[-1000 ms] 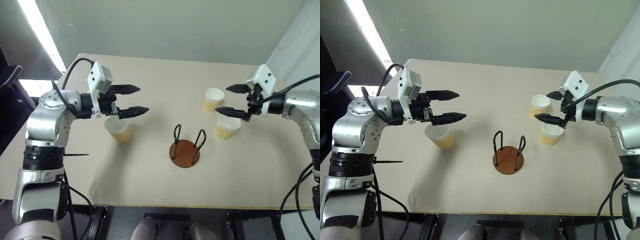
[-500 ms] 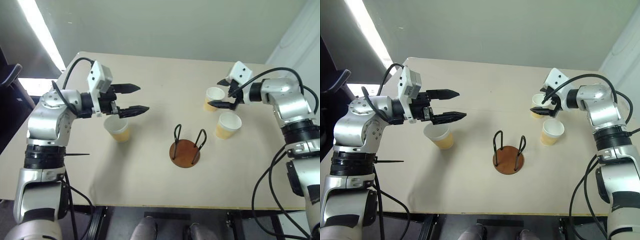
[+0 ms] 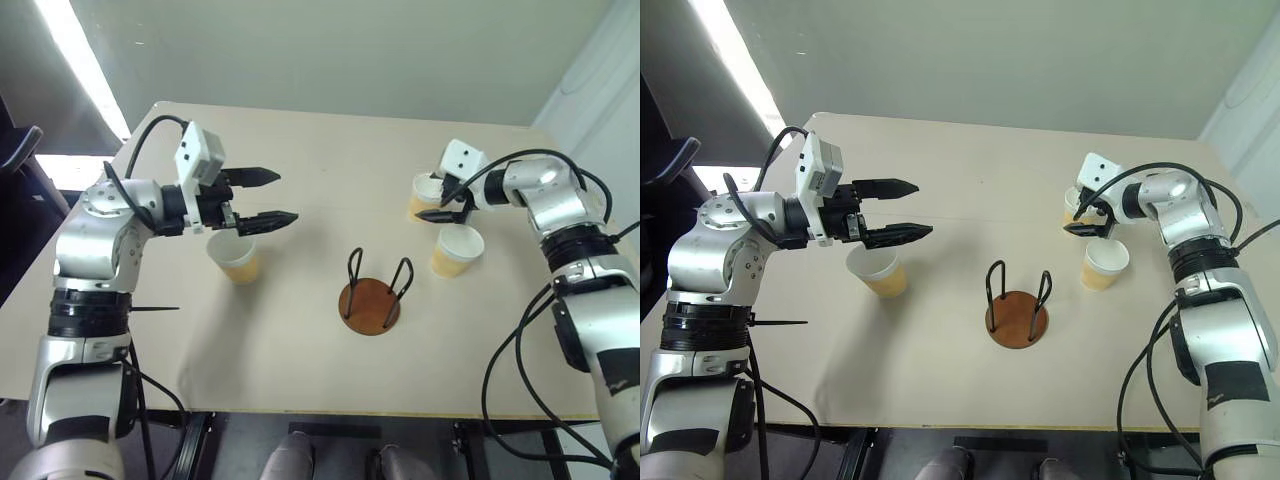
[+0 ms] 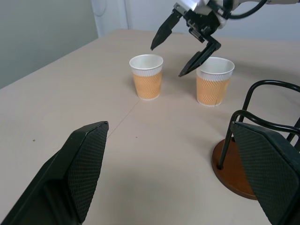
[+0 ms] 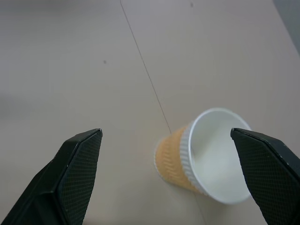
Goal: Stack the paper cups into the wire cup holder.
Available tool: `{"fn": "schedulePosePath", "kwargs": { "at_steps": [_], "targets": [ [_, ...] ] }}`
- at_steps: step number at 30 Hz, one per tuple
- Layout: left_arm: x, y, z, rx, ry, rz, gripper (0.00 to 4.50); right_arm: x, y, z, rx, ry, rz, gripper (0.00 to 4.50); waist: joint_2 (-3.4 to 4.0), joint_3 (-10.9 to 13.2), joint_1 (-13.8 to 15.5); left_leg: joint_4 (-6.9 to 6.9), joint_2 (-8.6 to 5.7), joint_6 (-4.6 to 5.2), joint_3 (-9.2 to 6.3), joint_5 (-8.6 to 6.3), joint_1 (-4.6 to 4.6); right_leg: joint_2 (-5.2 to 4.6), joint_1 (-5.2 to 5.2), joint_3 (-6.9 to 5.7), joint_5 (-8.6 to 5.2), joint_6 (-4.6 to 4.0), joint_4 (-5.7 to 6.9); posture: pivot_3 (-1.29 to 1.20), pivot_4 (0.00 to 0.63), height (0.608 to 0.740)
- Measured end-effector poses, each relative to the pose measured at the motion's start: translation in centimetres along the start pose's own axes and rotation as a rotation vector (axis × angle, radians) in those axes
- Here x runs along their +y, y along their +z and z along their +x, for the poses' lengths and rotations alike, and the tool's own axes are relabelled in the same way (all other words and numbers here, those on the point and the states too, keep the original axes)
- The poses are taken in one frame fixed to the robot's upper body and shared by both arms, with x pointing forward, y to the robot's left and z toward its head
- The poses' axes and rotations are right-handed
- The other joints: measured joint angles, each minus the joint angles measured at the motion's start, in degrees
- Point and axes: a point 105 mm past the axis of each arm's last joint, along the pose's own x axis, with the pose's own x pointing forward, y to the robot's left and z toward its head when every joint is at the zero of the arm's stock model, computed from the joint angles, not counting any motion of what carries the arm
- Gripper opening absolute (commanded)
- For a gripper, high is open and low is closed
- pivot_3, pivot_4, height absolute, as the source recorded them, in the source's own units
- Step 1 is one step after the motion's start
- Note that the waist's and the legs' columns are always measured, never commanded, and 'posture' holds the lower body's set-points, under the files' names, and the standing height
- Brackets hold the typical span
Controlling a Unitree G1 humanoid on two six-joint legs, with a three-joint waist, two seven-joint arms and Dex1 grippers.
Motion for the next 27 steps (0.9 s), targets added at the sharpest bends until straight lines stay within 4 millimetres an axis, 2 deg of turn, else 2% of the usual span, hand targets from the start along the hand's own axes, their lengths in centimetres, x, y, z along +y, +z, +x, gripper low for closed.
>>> {"fn": "schedulePosePath", "kwargs": {
  "at_steps": [5, 21, 27],
  "targets": [
    [0.0, 0.1, 0.0, 0.0, 0.0, 0.002, 4.47, -0.6, 0.1, 0.5, 0.032, -0.038, -0.055, 4.5, 0.0, 0.0, 0.01, -0.03, 0.04, -0.01, 0.04, 0.0, -0.01, 0.0, -0.04, 0.0, 0.01, -0.02, 0.01, 0.0, 0.15, 0.74],
    [0.1, 0.1, 0.0, 0.004, 0.005, 0.005, 4.47, -0.5, -2.5, 1.7, 0.187, -0.095, -0.126, 4.5, 0.01, 0.01, 0.03, -0.03, 0.07, -0.04, 0.09, 0.0, -0.03, 0.0, -0.11, 0.0, 0.03, -0.06, 0.04, 0.0, 0.15, 0.74],
    [0.1, 0.0, 0.0, 0.008, 0.009, 0.007, 4.47, -0.5, -2.2, 2.2, 0.196, -0.113, -0.133, 4.5, 0.02, 0.01, 0.02, -0.04, 0.08, -0.05, 0.12, 0.0, -0.05, 0.0, -0.16, 0.01, 0.03, -0.07, 0.06, 0.0, 0.15, 0.74]
  ]
}}
